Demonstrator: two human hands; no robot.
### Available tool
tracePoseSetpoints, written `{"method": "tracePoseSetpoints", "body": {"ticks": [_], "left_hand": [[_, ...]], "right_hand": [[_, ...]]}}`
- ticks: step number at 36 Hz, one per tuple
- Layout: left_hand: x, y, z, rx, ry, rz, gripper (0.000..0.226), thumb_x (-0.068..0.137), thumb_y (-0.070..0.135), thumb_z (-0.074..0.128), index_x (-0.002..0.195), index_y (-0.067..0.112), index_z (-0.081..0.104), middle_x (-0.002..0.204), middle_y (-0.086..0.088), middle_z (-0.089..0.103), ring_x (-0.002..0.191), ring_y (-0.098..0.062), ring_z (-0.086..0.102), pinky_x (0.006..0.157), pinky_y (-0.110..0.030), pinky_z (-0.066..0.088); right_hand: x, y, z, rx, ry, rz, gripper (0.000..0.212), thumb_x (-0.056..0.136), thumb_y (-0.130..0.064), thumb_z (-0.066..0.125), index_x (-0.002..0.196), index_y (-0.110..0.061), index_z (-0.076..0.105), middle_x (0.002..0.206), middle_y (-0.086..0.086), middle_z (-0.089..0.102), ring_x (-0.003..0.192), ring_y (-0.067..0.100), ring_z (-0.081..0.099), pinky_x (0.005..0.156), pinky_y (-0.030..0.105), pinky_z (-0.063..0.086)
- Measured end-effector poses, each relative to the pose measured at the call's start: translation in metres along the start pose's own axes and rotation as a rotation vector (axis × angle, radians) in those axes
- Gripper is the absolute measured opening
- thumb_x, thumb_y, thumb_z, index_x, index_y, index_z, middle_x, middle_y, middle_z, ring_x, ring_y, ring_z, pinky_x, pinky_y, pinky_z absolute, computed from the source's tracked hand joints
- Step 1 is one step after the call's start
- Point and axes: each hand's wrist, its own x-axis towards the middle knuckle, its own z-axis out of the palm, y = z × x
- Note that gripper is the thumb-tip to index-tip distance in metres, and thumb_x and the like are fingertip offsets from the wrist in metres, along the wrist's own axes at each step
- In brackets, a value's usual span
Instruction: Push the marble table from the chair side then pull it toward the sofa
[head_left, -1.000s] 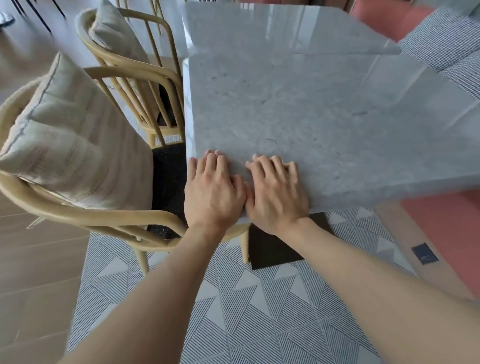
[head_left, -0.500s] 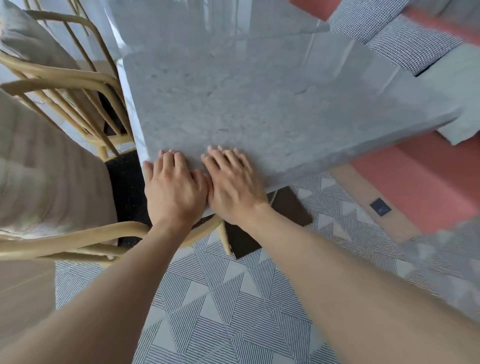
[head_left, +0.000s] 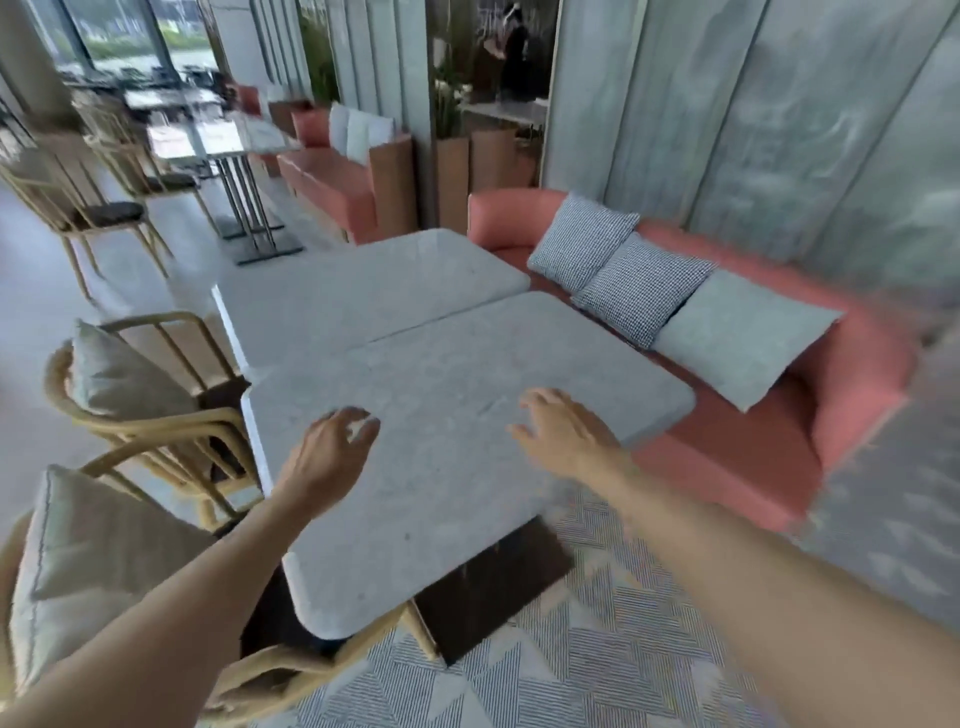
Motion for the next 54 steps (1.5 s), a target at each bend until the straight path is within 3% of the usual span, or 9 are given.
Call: {"method": "tracePoseSetpoints", "body": {"ticks": [3, 7, 11, 18, 28, 37, 41, 46, 54], "left_hand": [[0.008, 0.081, -0.027, -0.213, 0.113, 0.065, 0.017, 0.099, 0.038, 0.053, 0.103, 0.027, 0.066, 0.101, -0.003, 0.071, 0.097, -0.021, 0.066, 0.077, -0.03, 0.044], [0.011, 0.167, -0.04, -0.398, 0.166, 0.145, 0.033, 0.095, 0.042, 0.051, 0.106, 0.017, 0.069, 0.102, -0.01, 0.073, 0.101, -0.029, 0.067, 0.091, -0.048, 0.053], [0.026, 0.217, -0.026, -0.365, 0.15, 0.165, 0.024, 0.101, 0.03, 0.052, 0.108, 0.015, 0.07, 0.103, -0.013, 0.072, 0.102, -0.03, 0.066, 0.094, -0.049, 0.051], [0.077, 0.269, -0.003, -0.406, 0.226, 0.078, 0.024, 0.103, 0.027, 0.05, 0.111, 0.013, 0.067, 0.11, -0.012, 0.07, 0.106, -0.032, 0.064, 0.096, -0.052, 0.05], [0.149, 0.351, 0.059, -0.684, 0.462, 0.187, 0.036, 0.098, 0.038, 0.043, 0.115, 0.015, 0.065, 0.113, -0.005, 0.07, 0.105, -0.023, 0.067, 0.088, -0.043, 0.054], [0.31, 0.383, 0.129, -0.794, 0.555, 0.279, 0.034, 0.095, 0.046, 0.046, 0.109, 0.024, 0.067, 0.113, 0.0, 0.071, 0.106, -0.021, 0.067, 0.088, -0.039, 0.054], [0.369, 0.394, 0.145, -0.857, 0.611, 0.248, 0.028, 0.097, 0.041, 0.045, 0.106, 0.026, 0.067, 0.114, -0.002, 0.071, 0.107, -0.025, 0.067, 0.089, -0.045, 0.055], [0.412, 0.398, 0.141, -0.895, 0.694, 0.187, 0.032, 0.095, 0.04, 0.046, 0.107, 0.02, 0.068, 0.111, -0.006, 0.072, 0.105, -0.027, 0.068, 0.092, -0.05, 0.054], [0.448, 0.372, 0.146, -0.874, 0.933, 0.013, 0.032, 0.097, 0.03, 0.045, 0.107, 0.008, 0.066, 0.108, -0.016, 0.07, 0.101, -0.034, 0.067, 0.089, -0.052, 0.052]], "right_hand": [[0.007, 0.007, -0.086, 0.321, 0.173, 0.024, 0.045, 0.102, -0.037, 0.05, 0.135, -0.008, 0.056, 0.142, 0.009, 0.055, 0.135, 0.024, 0.048, 0.109, 0.033, 0.035], [0.01, 0.028, -0.171, 0.678, 0.373, -0.016, 0.03, 0.098, -0.029, 0.058, 0.12, -0.011, 0.069, 0.124, 0.006, 0.07, 0.114, 0.014, 0.063, 0.094, 0.016, 0.044], [0.016, 0.075, -0.216, 0.787, 0.384, -0.046, 0.029, 0.099, -0.031, 0.056, 0.115, -0.012, 0.071, 0.119, 0.003, 0.073, 0.114, 0.016, 0.064, 0.103, 0.036, 0.047], [0.057, 0.197, -0.25, 0.817, 0.356, -0.02, 0.029, 0.099, -0.034, 0.056, 0.108, -0.009, 0.07, 0.104, 0.004, 0.073, 0.103, 0.022, 0.066, 0.094, 0.039, 0.05], [0.176, 0.267, -0.281, 1.151, 0.383, -0.155, 0.023, 0.101, -0.031, 0.051, 0.1, -0.02, 0.071, 0.105, -0.002, 0.074, 0.1, 0.016, 0.07, 0.081, 0.022, 0.053], [0.334, 0.278, -0.251, 1.152, 0.25, -0.366, 0.032, 0.094, -0.051, 0.046, 0.105, -0.034, 0.071, 0.112, -0.006, 0.074, 0.108, 0.013, 0.069, 0.103, 0.045, 0.05], [0.393, 0.29, -0.254, 1.219, 0.216, -0.37, 0.03, 0.105, -0.027, 0.044, 0.112, -0.012, 0.07, 0.117, 0.011, 0.071, 0.111, 0.026, 0.067, 0.104, 0.05, 0.048], [0.455, 0.291, -0.263, 1.267, 0.152, -0.385, 0.034, 0.105, -0.012, 0.04, 0.118, 0.01, 0.063, 0.121, 0.026, 0.066, 0.114, 0.039, 0.064, 0.102, 0.05, 0.048], [0.555, 0.272, -0.236, 1.302, -0.088, -0.509, 0.03, 0.106, -0.014, 0.041, 0.113, 0.0, 0.066, 0.117, 0.02, 0.069, 0.107, 0.031, 0.067, 0.09, 0.038, 0.051]]}}
